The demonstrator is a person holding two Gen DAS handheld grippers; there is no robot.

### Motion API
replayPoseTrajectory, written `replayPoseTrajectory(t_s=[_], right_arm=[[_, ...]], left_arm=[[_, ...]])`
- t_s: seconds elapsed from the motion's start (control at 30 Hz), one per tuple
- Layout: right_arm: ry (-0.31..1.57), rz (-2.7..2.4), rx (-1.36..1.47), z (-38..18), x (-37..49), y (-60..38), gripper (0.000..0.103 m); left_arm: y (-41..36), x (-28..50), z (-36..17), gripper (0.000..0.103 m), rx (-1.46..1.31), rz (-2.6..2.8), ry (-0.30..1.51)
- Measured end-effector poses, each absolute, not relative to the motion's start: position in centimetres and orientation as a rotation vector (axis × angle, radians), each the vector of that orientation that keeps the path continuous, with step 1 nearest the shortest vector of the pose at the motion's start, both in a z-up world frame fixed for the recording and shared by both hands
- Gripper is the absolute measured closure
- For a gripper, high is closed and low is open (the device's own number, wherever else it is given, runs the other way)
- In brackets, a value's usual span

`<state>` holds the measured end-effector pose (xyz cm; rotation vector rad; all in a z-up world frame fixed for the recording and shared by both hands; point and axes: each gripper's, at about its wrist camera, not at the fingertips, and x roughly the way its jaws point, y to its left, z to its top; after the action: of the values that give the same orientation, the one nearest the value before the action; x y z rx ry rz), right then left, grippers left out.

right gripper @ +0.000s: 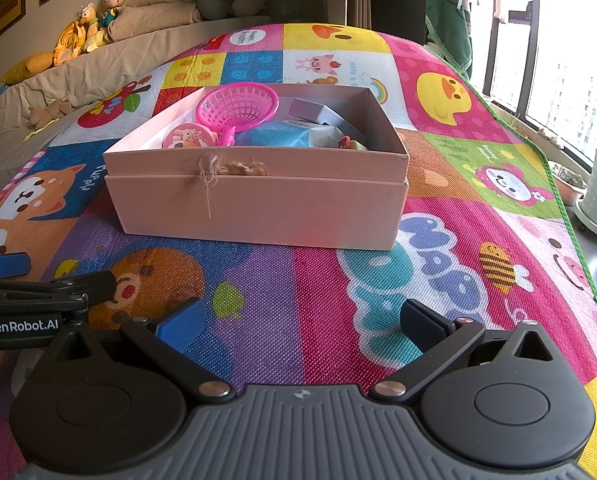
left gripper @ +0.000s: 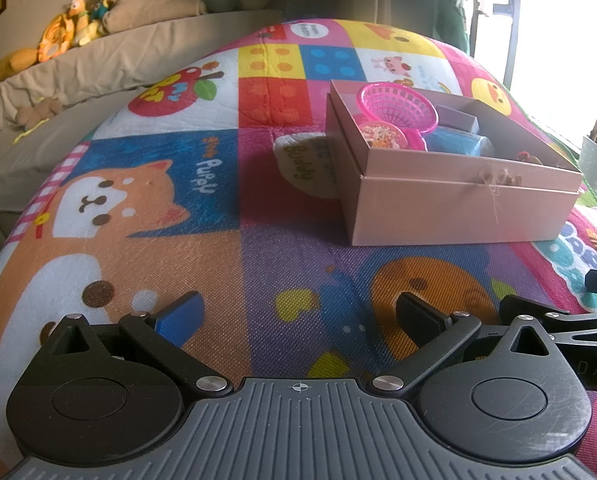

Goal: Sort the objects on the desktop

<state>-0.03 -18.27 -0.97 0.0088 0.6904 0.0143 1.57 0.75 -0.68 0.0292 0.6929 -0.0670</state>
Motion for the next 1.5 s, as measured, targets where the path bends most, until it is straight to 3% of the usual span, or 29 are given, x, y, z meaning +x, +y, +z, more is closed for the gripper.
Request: replayPoseTrajectory(t_s=[1.5], right_arm=[[0.690,0.014,0.011,-1.0,0.0,-18.3,0.000]], left_arm=[[1.5,0.6,-0.1,0.000,0.026,-0.059,0.756]])
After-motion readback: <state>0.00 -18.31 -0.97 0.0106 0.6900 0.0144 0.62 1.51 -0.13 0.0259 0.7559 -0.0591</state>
